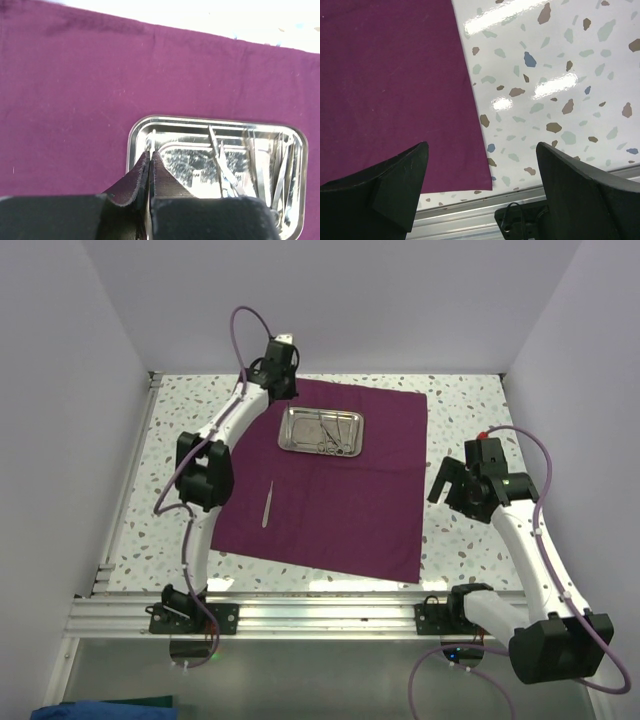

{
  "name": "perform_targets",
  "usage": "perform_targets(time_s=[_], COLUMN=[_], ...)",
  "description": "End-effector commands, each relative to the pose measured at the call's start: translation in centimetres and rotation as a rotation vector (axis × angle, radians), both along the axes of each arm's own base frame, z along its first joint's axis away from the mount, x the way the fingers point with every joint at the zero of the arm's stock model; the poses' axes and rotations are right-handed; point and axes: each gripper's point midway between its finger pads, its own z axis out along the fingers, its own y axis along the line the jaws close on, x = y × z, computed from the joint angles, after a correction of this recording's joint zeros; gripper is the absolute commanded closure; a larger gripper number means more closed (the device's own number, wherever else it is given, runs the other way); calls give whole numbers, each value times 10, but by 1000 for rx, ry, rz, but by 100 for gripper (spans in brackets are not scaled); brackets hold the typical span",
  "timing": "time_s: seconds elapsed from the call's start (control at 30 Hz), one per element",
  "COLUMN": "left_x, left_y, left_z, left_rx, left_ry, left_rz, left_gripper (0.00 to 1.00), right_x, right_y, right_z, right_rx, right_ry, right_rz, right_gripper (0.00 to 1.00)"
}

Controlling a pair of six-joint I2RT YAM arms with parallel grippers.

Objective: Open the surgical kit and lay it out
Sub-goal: Place the medical item in the surgical kit.

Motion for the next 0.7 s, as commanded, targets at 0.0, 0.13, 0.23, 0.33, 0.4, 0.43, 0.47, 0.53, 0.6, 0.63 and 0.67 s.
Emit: perform_targets(time_s=[0.0,0.13,0.23,0.33,0.4,0.43,0.47,0.53,0.6,0.63,0.67], left_x=[-11,-36,-67,-104,-123,-142,-149,-173,-191,-197,-200], left_y=[6,16,24,33,38,41,42,43,45,43,44], left_z=[39,33,27,19,28,8,6,-3,-11,-14,-18], left_rx=[-4,24,31,27,19,24,20,15,14,14,13], left_ry=[-46,-6,24,53,41,92,95,122,140,149,157], left_rz=[-2,-17,-39,-55,-59,-72,-75,-94,-105,-112,-112], left_gripper=[100,100,100,100,100,100,100,100,100,100,100], right_x=[5,6,7,9,9,10,10,10,10,10,10], right_y=[6,6,8,10,12,13,14,16,16,16,16], right_z=[8,10,10,8,6,6,5,2,0,0,-1], right_rx=[22,25,30,42,53,57,60,70,69,70,70], right_ry=[-51,-57,-58,-53,-51,-53,-50,-46,-41,-40,-40], right_rz=[30,35,39,44,47,49,51,55,57,57,57], right_gripper=[7,7,7,7,7,7,7,7,7,7,7])
